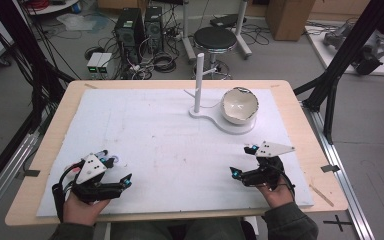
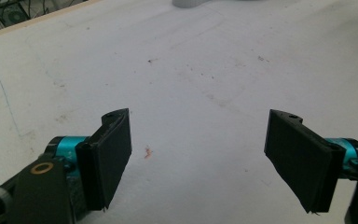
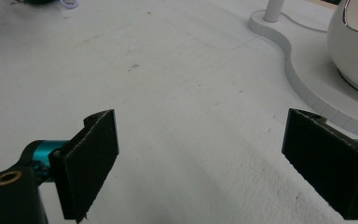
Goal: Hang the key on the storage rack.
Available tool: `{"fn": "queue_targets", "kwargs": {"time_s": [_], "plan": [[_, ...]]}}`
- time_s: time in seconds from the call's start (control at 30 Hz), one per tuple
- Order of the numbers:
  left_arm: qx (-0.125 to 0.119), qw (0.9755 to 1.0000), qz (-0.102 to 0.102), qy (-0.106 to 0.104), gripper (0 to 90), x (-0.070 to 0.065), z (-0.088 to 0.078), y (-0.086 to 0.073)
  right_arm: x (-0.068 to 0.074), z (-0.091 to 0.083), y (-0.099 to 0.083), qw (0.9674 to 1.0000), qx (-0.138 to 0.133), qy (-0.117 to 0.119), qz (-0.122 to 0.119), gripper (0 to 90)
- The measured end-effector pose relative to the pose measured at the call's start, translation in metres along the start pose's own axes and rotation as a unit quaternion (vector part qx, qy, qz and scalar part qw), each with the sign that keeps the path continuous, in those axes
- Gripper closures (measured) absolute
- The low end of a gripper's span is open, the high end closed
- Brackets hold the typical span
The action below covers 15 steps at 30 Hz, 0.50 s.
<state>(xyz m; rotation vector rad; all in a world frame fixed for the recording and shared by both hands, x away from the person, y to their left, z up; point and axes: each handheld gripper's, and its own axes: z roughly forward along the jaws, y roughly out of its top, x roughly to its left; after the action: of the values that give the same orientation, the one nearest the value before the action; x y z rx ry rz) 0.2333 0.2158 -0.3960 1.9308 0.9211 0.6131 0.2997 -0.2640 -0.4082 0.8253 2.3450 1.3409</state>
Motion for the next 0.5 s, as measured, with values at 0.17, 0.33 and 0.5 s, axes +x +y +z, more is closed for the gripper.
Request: {"fn": "queue_targets", "kwargs": {"time_s": [0.17, 0.33, 0.5], "plan": [[-0.002, 1.0, -0.003, 0.001, 23.3, 0.0008, -0.0011, 0.0002, 0.0, -0.0011, -0.0001, 1.0, -0.001, -0.002, 0.0, 9.8], [-0.005, 1.0, -0.003, 0.001, 23.3, 0.0032, -0.0018, 0.0007, -0.0006, -0.0011, -0.0005, 1.0, 0.0, 0.0, 0.0, 9.8], [-0.011, 0.9999, -0.002, -0.001, 23.2, 0.0065, -0.0034, 0.002, -0.0004, -0.0011, -0.0005, 1.0, 0.0, 0.001, -0.001, 9.8]]}}
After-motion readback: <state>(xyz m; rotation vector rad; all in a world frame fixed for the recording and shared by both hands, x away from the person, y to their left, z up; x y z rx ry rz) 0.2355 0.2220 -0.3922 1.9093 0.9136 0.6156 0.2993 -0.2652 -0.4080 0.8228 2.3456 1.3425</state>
